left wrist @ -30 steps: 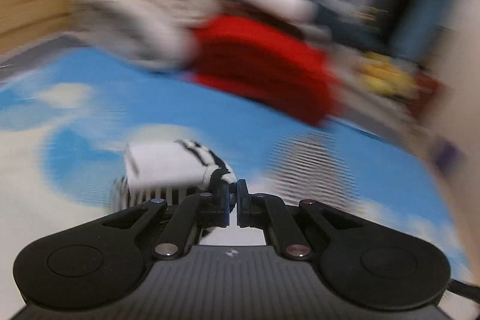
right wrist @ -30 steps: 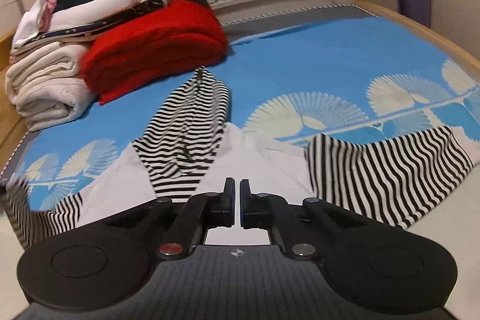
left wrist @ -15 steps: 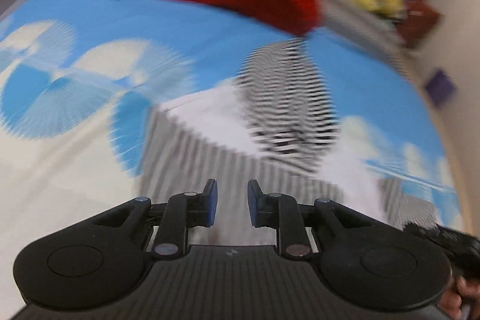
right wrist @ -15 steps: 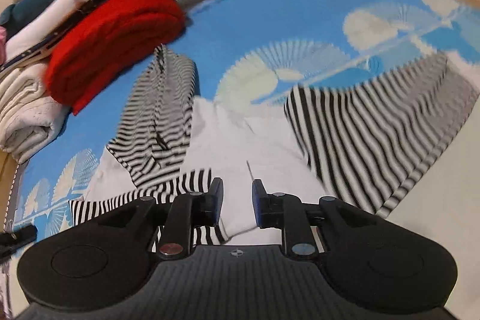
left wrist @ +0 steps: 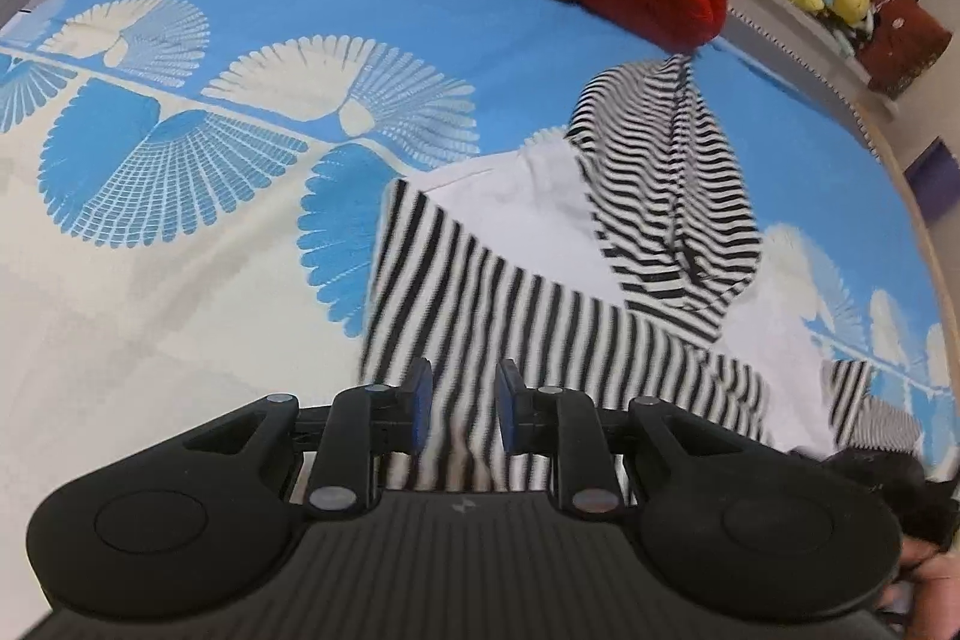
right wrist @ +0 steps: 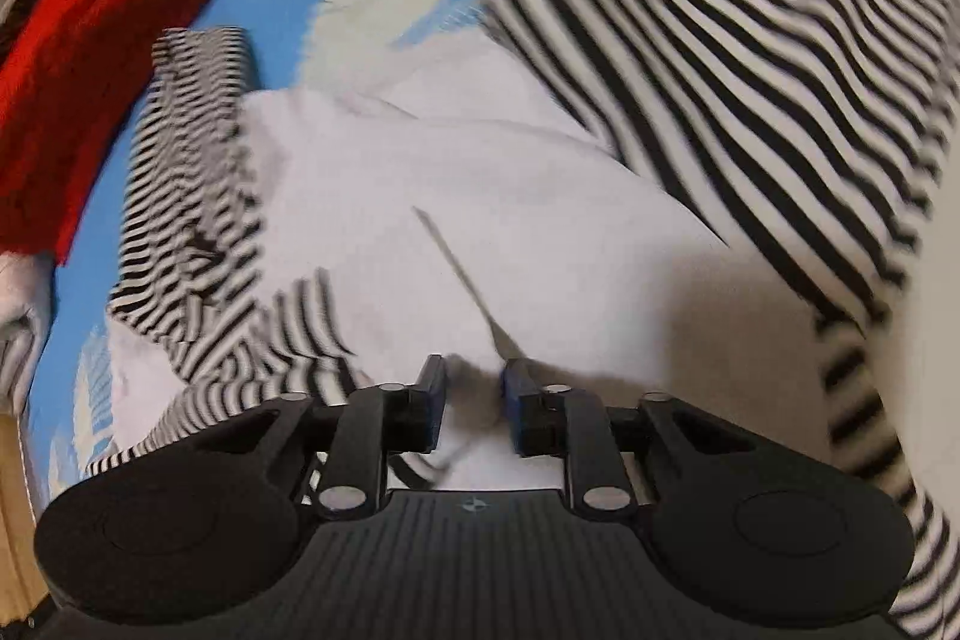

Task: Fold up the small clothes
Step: 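Fold the held sleeve across the hoodie front with the left tool, release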

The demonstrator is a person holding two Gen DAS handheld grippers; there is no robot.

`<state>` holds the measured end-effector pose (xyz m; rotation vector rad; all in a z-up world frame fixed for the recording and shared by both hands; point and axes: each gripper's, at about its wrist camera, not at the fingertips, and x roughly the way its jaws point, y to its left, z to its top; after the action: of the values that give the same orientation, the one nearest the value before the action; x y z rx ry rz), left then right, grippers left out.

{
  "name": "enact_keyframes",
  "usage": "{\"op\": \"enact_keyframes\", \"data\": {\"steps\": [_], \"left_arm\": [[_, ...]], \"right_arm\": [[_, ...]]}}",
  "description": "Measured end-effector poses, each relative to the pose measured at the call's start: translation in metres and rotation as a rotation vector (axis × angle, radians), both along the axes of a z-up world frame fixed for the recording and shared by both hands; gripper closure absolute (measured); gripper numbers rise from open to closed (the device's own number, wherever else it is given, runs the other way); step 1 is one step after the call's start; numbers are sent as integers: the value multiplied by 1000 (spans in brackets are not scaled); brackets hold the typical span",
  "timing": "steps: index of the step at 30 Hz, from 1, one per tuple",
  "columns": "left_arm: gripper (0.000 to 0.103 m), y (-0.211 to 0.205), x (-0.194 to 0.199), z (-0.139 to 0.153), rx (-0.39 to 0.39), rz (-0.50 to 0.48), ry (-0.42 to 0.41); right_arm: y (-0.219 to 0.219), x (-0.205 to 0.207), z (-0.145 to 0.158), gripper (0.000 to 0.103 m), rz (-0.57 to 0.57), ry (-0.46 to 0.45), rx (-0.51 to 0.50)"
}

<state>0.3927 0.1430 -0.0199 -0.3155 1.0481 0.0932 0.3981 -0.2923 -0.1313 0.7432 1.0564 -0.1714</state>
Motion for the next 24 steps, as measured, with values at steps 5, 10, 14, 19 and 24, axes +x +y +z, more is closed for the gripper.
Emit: {"op": "enact_keyframes", "data": {"steps": [5,10,14,19,24], "left_arm": [[80,4,3,-11,-2,-2,33],[80,-4,1,-22,-32,-36,64],[80,-12,-1,-37,-17,-64,97],[80,-12,-4,-84,-8,-55,234],[79,-15,-6,-81,31,-58,241]], "right_arm": [[4,-16,65,95,28,-277,-61],[-7,-21,42,93,57,-73,-240],[-12,-28,39,90,19,-82,-284],[1,-11,28,72,199,-155,-170],[-6,-8,5,78,218,14,-175]]}}
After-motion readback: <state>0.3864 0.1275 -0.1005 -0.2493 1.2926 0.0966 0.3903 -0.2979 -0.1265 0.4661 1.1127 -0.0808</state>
